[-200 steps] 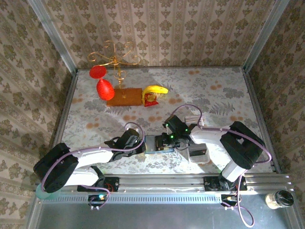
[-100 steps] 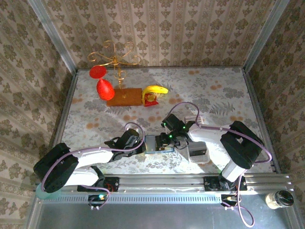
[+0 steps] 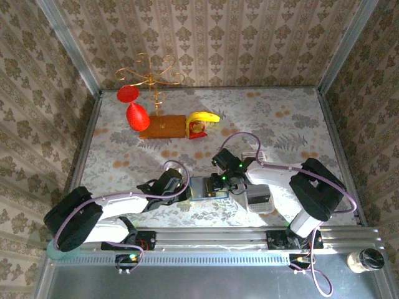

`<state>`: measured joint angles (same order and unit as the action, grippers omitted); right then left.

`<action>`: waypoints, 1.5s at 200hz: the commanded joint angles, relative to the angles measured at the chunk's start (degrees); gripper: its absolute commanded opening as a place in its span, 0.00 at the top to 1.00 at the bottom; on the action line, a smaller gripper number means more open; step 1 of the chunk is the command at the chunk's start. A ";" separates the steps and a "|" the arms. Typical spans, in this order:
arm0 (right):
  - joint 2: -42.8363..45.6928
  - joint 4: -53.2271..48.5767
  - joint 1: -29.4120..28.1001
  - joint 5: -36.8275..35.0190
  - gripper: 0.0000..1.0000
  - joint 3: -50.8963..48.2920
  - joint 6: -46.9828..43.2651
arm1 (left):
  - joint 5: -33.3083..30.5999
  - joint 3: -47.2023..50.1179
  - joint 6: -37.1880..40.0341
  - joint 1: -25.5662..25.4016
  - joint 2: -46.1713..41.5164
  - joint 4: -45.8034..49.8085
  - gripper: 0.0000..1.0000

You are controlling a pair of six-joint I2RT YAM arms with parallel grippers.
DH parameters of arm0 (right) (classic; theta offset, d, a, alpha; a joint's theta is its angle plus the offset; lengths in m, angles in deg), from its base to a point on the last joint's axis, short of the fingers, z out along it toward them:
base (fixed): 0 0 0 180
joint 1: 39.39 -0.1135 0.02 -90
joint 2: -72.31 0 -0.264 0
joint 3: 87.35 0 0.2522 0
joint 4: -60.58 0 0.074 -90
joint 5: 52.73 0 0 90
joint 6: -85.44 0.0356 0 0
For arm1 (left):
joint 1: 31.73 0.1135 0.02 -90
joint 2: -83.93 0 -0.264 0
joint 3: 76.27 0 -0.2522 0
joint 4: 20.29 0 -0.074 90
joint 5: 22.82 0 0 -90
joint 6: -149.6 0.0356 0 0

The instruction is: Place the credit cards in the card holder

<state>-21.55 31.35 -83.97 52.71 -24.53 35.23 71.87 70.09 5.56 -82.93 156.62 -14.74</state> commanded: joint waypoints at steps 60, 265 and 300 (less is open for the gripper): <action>-1.92 -3.21 -2.04 -0.77 0.75 4.06 -2.66 | 1.76 1.42 -0.36 -0.94 1.23 1.79 0.96; -6.26 -4.25 -3.93 -2.26 0.79 8.85 -2.62 | 0.85 2.14 -0.75 -1.00 -0.16 2.00 0.94; -7.53 -2.41 -4.27 -1.17 0.82 8.84 -1.39 | 0.94 2.61 -1.07 -1.09 -0.34 1.67 0.94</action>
<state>-27.32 27.53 -87.68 49.92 -16.72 32.28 71.87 70.86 5.18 -83.11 156.42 -16.00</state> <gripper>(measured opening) 0.184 0.060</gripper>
